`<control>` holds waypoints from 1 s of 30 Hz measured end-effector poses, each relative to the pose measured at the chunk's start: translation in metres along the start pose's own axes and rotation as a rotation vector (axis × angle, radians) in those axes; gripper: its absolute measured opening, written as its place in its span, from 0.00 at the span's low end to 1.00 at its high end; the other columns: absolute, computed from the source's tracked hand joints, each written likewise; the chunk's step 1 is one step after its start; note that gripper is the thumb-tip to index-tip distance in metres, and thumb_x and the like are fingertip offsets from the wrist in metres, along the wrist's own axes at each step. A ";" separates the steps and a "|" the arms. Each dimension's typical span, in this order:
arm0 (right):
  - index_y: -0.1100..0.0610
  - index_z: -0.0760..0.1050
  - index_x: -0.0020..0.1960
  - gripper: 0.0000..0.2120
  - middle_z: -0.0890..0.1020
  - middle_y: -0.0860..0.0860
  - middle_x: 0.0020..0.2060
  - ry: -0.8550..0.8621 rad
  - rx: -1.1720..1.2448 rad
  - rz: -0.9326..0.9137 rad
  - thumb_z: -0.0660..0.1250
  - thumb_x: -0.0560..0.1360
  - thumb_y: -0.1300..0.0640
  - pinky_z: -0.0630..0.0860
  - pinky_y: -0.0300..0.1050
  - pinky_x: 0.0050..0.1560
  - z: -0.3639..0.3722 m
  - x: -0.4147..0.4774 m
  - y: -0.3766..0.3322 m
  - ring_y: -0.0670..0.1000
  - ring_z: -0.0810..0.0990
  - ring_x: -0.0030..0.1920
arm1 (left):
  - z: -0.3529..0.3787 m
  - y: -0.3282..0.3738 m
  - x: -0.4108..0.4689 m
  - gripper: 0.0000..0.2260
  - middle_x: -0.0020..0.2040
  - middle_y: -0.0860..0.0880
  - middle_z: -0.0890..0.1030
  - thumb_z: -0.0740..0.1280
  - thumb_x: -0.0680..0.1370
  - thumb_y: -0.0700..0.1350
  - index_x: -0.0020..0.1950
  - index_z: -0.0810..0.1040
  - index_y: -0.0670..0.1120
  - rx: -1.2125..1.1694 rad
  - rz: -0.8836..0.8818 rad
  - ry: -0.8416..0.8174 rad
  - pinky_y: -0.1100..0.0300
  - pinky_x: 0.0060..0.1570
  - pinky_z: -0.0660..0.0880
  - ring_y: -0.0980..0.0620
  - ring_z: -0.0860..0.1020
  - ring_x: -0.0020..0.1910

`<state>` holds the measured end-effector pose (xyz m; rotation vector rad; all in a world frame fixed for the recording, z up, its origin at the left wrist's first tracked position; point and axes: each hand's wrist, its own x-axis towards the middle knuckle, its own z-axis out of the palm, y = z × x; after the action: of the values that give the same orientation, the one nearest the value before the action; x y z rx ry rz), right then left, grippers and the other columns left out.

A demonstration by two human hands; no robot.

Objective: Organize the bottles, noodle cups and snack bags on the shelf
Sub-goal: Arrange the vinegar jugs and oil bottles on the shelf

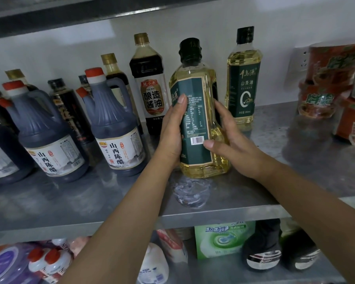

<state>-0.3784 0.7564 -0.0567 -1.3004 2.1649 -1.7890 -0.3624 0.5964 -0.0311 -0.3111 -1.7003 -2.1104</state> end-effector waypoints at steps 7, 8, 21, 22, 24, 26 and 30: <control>0.34 0.46 0.77 0.41 0.62 0.26 0.72 0.069 -0.188 -0.030 0.66 0.73 0.32 0.66 0.39 0.72 0.001 0.001 -0.002 0.32 0.63 0.72 | 0.001 -0.001 0.001 0.24 0.58 0.44 0.83 0.65 0.74 0.61 0.63 0.78 0.48 -0.011 -0.021 0.012 0.45 0.64 0.75 0.46 0.81 0.58; 0.36 0.46 0.78 0.44 0.63 0.34 0.75 0.108 -0.246 -0.026 0.65 0.70 0.28 0.67 0.48 0.73 0.000 0.002 0.000 0.37 0.65 0.73 | 0.000 -0.002 0.001 0.25 0.60 0.42 0.82 0.64 0.76 0.61 0.66 0.77 0.46 -0.018 -0.033 0.023 0.44 0.66 0.74 0.44 0.80 0.60; 0.45 0.73 0.66 0.22 0.85 0.43 0.55 0.257 0.302 0.022 0.71 0.73 0.50 0.81 0.42 0.51 -0.009 0.003 -0.010 0.47 0.84 0.56 | 0.005 -0.006 0.004 0.27 0.54 0.52 0.81 0.68 0.78 0.47 0.77 0.67 0.43 0.078 0.158 0.075 0.49 0.65 0.76 0.53 0.80 0.58; 0.49 0.73 0.67 0.21 0.85 0.46 0.56 0.236 0.364 0.028 0.69 0.75 0.52 0.81 0.42 0.51 -0.009 0.004 -0.011 0.49 0.84 0.56 | 0.006 -0.006 0.004 0.29 0.54 0.54 0.82 0.68 0.76 0.48 0.77 0.67 0.43 0.065 0.160 0.085 0.50 0.65 0.76 0.54 0.80 0.59; 0.53 0.73 0.67 0.17 0.85 0.49 0.57 0.187 0.446 0.033 0.67 0.79 0.57 0.80 0.43 0.52 -0.009 0.004 -0.007 0.51 0.84 0.57 | 0.003 -0.008 0.006 0.34 0.61 0.52 0.81 0.69 0.74 0.51 0.78 0.64 0.45 0.001 0.110 0.084 0.50 0.64 0.77 0.52 0.79 0.63; 0.54 0.73 0.66 0.17 0.85 0.50 0.56 0.154 0.530 0.066 0.63 0.78 0.57 0.81 0.46 0.54 -0.008 0.005 -0.003 0.52 0.84 0.56 | 0.003 -0.006 0.005 0.42 0.67 0.44 0.78 0.75 0.69 0.58 0.79 0.63 0.48 -0.115 -0.052 0.060 0.43 0.64 0.76 0.44 0.79 0.64; 0.50 0.72 0.70 0.21 0.84 0.45 0.57 0.235 0.392 0.137 0.60 0.80 0.44 0.80 0.44 0.58 -0.003 0.006 -0.003 0.46 0.83 0.58 | 0.007 -0.002 0.000 0.38 0.60 0.38 0.82 0.76 0.64 0.65 0.66 0.78 0.43 -0.168 -0.228 -0.096 0.43 0.60 0.78 0.40 0.82 0.58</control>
<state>-0.3818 0.7550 -0.0504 -0.8725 1.8101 -2.2512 -0.3637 0.6040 -0.0309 -0.2829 -1.6828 -2.4477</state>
